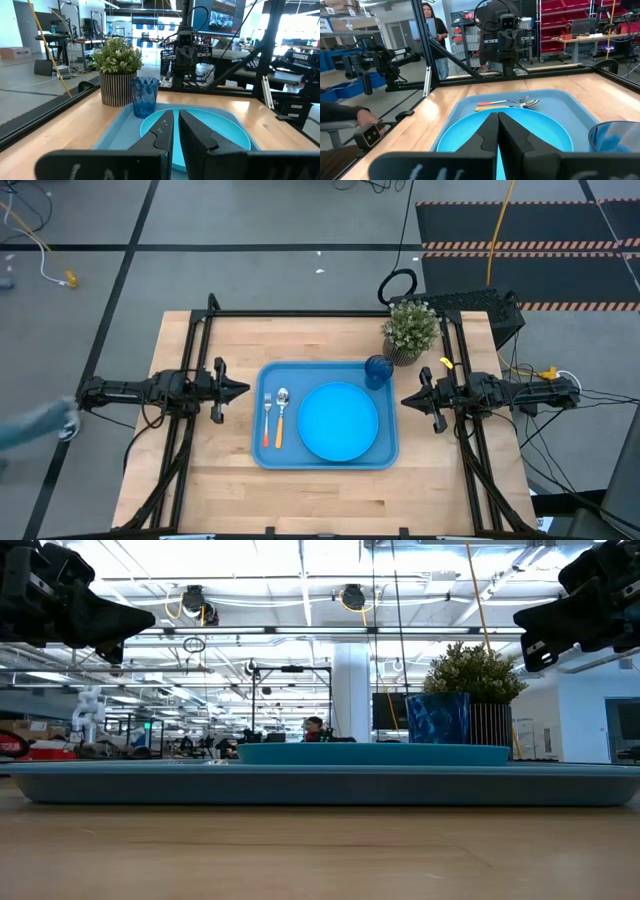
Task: Pick and place plate/cup/fork/spoon on tray
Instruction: Return to Home Position
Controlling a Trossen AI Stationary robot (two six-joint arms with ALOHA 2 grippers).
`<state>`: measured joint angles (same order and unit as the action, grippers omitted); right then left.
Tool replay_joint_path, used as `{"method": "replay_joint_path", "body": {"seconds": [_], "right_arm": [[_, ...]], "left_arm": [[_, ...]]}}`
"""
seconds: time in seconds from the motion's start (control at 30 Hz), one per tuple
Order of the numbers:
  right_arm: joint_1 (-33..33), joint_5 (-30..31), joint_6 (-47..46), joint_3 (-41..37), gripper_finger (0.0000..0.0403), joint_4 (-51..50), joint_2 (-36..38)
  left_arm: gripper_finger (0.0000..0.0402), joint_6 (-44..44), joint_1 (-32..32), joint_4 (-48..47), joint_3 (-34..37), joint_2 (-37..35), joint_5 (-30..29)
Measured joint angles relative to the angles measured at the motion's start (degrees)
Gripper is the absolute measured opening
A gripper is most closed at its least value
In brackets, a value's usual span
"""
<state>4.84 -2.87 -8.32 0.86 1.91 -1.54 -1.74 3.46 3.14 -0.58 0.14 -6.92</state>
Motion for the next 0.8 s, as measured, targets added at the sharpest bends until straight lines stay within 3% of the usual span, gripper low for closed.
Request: {"method": "replay_joint_path", "body": {"seconds": [0.8], "right_arm": [[0.0,0.0,0.0,0.0,0.0,0.0,0.0]], "left_arm": [[0.0033,0.0,0.0,0.1,0.0,0.0,0.3]]}}
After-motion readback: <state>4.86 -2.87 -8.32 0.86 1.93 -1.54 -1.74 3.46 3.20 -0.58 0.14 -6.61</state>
